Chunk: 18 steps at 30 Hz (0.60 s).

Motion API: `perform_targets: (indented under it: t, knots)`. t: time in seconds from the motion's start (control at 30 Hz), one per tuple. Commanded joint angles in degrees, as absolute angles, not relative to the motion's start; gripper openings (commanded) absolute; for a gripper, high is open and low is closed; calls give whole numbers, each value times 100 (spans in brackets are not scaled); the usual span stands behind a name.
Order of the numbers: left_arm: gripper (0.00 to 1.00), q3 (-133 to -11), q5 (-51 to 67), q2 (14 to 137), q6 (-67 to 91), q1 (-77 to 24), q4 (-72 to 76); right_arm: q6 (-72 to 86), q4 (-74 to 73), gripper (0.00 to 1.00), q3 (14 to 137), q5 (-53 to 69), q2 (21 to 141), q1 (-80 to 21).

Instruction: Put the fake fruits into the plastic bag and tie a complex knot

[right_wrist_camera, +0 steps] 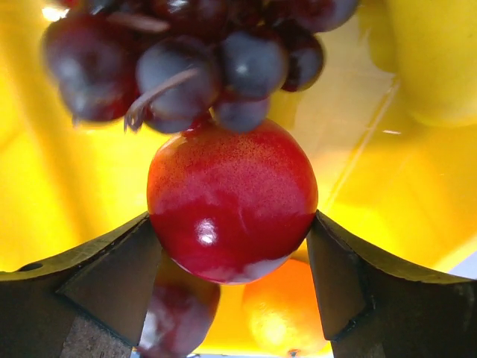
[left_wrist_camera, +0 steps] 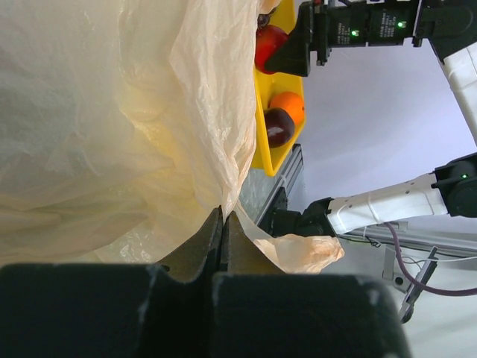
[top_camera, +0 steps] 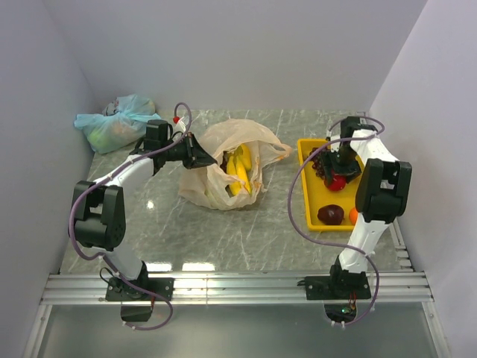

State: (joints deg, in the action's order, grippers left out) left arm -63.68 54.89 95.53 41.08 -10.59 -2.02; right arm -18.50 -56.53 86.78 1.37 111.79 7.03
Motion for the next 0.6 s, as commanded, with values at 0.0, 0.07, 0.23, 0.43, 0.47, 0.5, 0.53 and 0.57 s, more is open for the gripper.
perform_targets:
  t: [0.0, 0.07, 0.23, 0.43, 0.47, 0.5, 0.53, 0.57]
  knots:
    - [0, -6548, 5546, 9589, 4025, -1081, -123, -1951, -5914, 51, 9008, 753, 10530, 729]
    - [0, -6487, 5616, 9554, 4113, -1081, -44, -2109, -6116, 47, 9210, 1202, 10267, 703]
    - [0, -6434, 5756, 9466, 4210, -1081, 114, -2084, -6434, 47, 9984, 3127, 9783, 108]
    - [0, -6416, 5941, 9352, 4481, -1081, 255, -1117, -5169, 43, 10239, 3621, 9843, -1264]
    - [0, -6425, 5994, 9360, 4535, -1072, 359, -968, -4977, 43, 10274, 3665, 10026, -1622]
    - [0, -6477, 6003, 9352, 4587, -1072, 395, -923, -4914, 42, 10292, 3726, 10124, -1783]
    - [0, -6512, 6012, 9369, 4718, -1055, 439, -827, -4791, 42, 10275, 3735, 10212, -1941]
    - [0, -6530, 6047, 9378, 4807, -1037, 544, -617, -4442, 42, 10153, 3761, 10326, -2186]
